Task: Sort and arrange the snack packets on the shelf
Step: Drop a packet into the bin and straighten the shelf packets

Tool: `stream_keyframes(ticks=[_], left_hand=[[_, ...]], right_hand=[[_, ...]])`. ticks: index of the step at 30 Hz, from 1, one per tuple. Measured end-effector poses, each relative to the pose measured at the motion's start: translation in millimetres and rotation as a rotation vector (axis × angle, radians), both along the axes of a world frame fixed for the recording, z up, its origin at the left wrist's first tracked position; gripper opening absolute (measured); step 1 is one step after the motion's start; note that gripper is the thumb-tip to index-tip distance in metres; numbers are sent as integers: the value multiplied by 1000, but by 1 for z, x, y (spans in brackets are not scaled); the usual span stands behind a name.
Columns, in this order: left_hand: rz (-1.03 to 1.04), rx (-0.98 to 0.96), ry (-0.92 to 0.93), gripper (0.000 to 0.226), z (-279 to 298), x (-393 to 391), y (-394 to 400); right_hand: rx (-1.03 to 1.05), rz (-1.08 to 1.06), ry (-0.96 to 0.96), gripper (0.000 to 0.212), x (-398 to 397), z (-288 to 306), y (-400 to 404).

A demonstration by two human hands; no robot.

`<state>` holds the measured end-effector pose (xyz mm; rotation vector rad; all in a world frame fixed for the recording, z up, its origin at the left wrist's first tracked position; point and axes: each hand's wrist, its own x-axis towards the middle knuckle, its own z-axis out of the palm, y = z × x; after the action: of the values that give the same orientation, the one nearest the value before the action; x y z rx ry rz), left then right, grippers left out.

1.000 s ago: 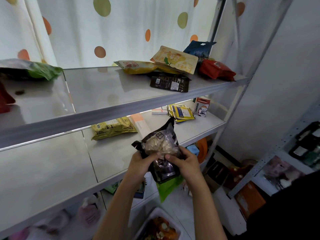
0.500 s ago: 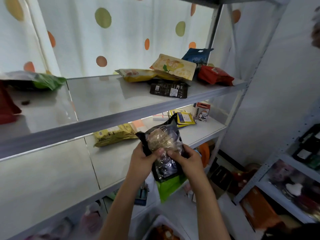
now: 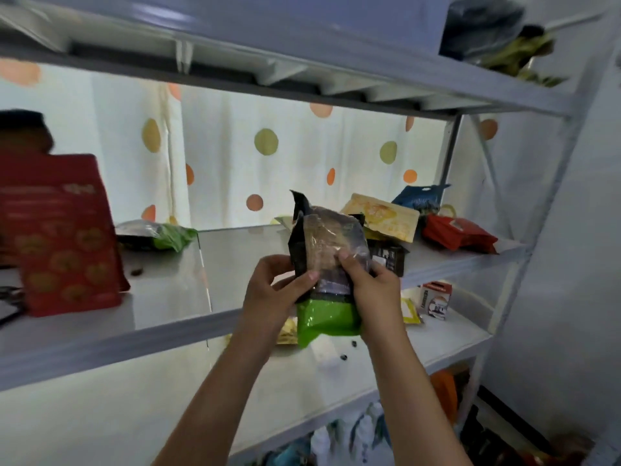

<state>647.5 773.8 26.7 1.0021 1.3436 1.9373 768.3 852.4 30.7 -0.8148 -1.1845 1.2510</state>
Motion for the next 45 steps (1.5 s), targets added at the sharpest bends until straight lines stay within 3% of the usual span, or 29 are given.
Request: stream_keyframes(ticks=[5,7,10,14,16,20,23,25,30,34,38,42,45], left_hand=[[-170,-118,39,57,17,-39,-27],[-105,-134,66,60,19,-56,-26],[11,-139,65,54,18,-89,-18],[182,-221,126,40,13,-133,-1],[304,-291,252,43,11,-150,4],[500,-477,539,53,7,-171,10],[397,-564,684,56,-3,-179,18],[375,-598,882,59,-7,-182,26],[468,-701,1404,42,-4,-165,40],[468,-630,1567,38,2,-136,57],[351,-438,1562,36,-5,-108,81],[211,-325,1500,35,-15,-83,103],[99,-331,1495,37,-26,-62,118]], right_hand=[[-84,96,-65,24,-56,23,17],[-101,146,-112,32,-80,28,21],[-88,222,-191,27,-115,36,24],[80,315,-430,20,-151,37,32],[159,340,-570,19,-168,30,36],[274,462,-820,36,-194,8,43],[359,460,-941,51,-202,0,47],[410,442,-1003,52,-201,-1,51],[543,371,-1106,37,-185,-6,61],[699,172,-1313,37,-155,-7,75],[747,-30,-1438,42,-110,-12,98],[639,-176,-1565,49,-62,-15,123],[419,-82,-1653,63,-25,-21,138]])
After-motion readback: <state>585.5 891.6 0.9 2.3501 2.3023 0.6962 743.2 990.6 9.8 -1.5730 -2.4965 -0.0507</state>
